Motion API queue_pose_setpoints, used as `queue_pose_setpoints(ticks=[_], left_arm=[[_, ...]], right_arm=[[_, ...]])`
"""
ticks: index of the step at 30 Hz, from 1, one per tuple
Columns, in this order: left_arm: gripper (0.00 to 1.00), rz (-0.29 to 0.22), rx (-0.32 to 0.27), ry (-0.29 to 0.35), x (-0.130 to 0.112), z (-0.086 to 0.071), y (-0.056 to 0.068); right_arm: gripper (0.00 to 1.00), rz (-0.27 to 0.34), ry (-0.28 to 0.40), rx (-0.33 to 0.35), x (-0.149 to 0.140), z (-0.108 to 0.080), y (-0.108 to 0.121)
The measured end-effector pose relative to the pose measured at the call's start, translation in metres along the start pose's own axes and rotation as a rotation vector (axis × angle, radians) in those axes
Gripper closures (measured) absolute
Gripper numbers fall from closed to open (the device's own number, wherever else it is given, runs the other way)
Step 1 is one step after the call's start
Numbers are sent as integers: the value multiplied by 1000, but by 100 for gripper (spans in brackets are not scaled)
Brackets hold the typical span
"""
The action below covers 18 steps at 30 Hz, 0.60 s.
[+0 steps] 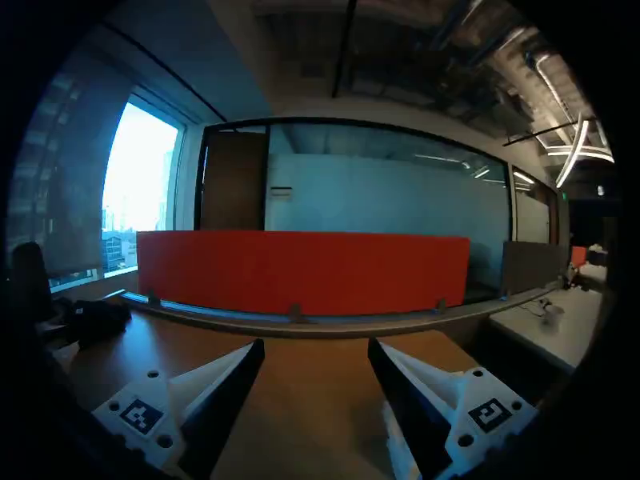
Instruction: Fold towel
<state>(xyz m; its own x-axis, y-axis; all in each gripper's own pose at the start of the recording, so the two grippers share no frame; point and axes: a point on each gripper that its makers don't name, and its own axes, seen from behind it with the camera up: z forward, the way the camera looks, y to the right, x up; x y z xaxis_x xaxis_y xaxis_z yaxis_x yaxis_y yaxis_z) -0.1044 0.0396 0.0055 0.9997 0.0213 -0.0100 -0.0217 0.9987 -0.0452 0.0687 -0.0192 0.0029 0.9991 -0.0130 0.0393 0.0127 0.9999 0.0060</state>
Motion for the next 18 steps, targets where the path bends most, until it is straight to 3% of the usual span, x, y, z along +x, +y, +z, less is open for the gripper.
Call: queue_pose_setpoints(ticks=[18], left_arm=[[4, -11, 43, 18, -43, -6, -23]], right_arm=[[0, -30, -16, 23, -41, 9, -25]])
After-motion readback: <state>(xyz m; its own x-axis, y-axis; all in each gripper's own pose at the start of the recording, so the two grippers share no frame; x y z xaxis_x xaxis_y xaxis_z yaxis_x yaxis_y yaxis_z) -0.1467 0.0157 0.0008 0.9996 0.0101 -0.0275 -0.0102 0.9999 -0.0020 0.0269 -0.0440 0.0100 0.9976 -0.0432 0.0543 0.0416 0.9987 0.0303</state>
